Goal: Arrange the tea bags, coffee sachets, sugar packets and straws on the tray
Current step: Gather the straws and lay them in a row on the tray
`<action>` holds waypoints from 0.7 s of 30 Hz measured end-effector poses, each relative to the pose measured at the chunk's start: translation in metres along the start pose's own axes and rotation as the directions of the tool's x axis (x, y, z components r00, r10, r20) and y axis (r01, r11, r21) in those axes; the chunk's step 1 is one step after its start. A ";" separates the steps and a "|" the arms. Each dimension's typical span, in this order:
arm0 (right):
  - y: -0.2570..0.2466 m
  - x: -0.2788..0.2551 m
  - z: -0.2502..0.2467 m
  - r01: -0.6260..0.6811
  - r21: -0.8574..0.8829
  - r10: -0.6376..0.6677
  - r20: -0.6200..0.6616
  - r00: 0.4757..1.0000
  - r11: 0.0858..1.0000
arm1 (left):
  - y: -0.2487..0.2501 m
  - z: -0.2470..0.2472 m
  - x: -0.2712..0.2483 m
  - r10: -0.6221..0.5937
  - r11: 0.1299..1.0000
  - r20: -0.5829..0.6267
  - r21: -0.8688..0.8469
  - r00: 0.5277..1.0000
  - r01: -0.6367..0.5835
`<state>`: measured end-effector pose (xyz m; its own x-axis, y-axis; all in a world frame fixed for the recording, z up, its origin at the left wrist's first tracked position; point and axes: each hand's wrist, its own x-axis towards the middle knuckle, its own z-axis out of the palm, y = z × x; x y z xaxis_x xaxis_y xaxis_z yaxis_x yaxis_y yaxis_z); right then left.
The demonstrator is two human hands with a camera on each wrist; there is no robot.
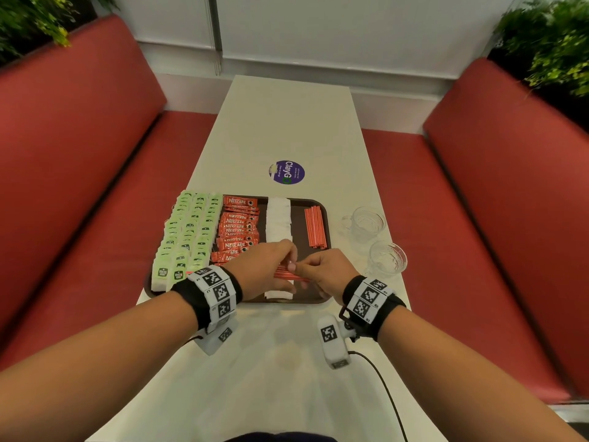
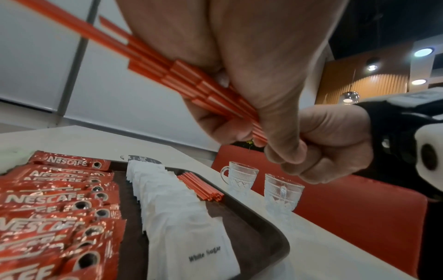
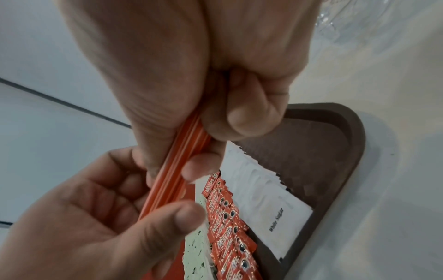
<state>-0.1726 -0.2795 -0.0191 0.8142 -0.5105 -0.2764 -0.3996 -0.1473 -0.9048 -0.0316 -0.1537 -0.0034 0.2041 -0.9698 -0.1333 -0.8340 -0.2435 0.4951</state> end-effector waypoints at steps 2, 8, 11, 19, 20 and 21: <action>0.000 0.002 0.001 0.025 -0.003 -0.025 -0.029 0.999 1.000 | 0.003 -0.006 0.003 -0.053 0.991 0.025 0.122 0.998 0.050; -0.010 0.008 0.005 -0.040 -0.045 0.041 0.011 0.999 0.998 | 0.009 -0.008 0.010 -0.130 0.963 0.095 0.249 0.987 0.103; -0.015 0.012 0.004 -0.021 -0.143 0.036 0.106 0.994 0.989 | 0.006 -0.002 0.010 -0.109 0.983 0.096 0.159 0.989 0.093; -0.006 0.017 0.005 0.093 -0.190 -0.058 0.184 0.981 0.977 | -0.007 -0.001 0.010 -0.108 0.992 0.066 -0.063 0.992 0.112; -0.005 0.018 0.004 0.088 -0.183 -0.054 0.186 0.981 0.979 | -0.007 -0.001 0.009 -0.105 0.992 0.072 -0.065 0.992 0.110; -0.003 0.019 0.004 0.081 -0.170 -0.049 0.185 0.981 0.982 | -0.007 -0.002 0.009 -0.097 0.993 0.076 -0.055 0.992 0.101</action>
<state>-0.1546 -0.2853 -0.0230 0.8966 -0.3369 -0.2874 -0.3983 -0.3298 -0.8559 -0.0230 -0.1605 -0.0066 0.2443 -0.9380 -0.2459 -0.7793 -0.3409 0.5258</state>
